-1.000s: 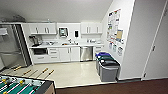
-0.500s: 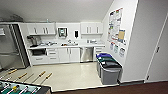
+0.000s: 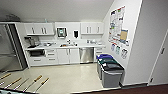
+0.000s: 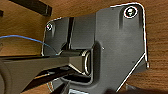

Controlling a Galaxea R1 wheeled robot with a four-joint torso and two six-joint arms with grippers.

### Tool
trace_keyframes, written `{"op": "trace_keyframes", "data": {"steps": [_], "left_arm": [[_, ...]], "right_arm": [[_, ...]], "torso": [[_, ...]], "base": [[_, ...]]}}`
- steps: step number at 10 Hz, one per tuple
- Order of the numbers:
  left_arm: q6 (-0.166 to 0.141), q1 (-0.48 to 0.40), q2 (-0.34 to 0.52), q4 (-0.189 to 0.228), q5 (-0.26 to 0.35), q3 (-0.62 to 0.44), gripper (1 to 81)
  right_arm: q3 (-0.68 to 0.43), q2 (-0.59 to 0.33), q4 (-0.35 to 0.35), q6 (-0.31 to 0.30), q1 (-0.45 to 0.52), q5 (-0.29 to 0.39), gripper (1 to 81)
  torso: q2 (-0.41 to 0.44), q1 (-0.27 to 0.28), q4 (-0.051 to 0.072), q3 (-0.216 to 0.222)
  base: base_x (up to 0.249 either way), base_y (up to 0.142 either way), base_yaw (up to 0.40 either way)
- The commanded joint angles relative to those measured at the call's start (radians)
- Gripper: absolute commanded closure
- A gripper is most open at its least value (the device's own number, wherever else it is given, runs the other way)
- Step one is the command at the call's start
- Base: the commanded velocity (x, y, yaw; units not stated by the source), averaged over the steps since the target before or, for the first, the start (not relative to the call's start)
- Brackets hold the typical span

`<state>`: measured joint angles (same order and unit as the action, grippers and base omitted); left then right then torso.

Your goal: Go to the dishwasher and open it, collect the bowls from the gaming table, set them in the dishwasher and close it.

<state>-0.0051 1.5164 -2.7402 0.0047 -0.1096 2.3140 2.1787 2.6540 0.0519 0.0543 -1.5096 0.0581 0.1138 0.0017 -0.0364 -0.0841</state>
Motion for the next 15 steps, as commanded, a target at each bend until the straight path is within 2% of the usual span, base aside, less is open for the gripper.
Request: {"op": "trace_keyframes", "data": {"steps": [1,15], "left_arm": [[-0.004,-0.054,0.017,0.005,0.042,-0.005,1.0],[-0.004,-0.054,0.01,0.003,0.041,0.016,1.0]], "right_arm": [[-0.011,-0.026,-0.004,0.003,0.059,0.055,1.0],[0.01,-0.01,-0.003,0.001,0.059,0.055,1.0]], "torso": [[0.0,0.0,0.0,0.0],[0.0,0.0,0.0,0.0]], "base": [[0.21,0.0,0.0],[0.22,0.0,0.0]]}}
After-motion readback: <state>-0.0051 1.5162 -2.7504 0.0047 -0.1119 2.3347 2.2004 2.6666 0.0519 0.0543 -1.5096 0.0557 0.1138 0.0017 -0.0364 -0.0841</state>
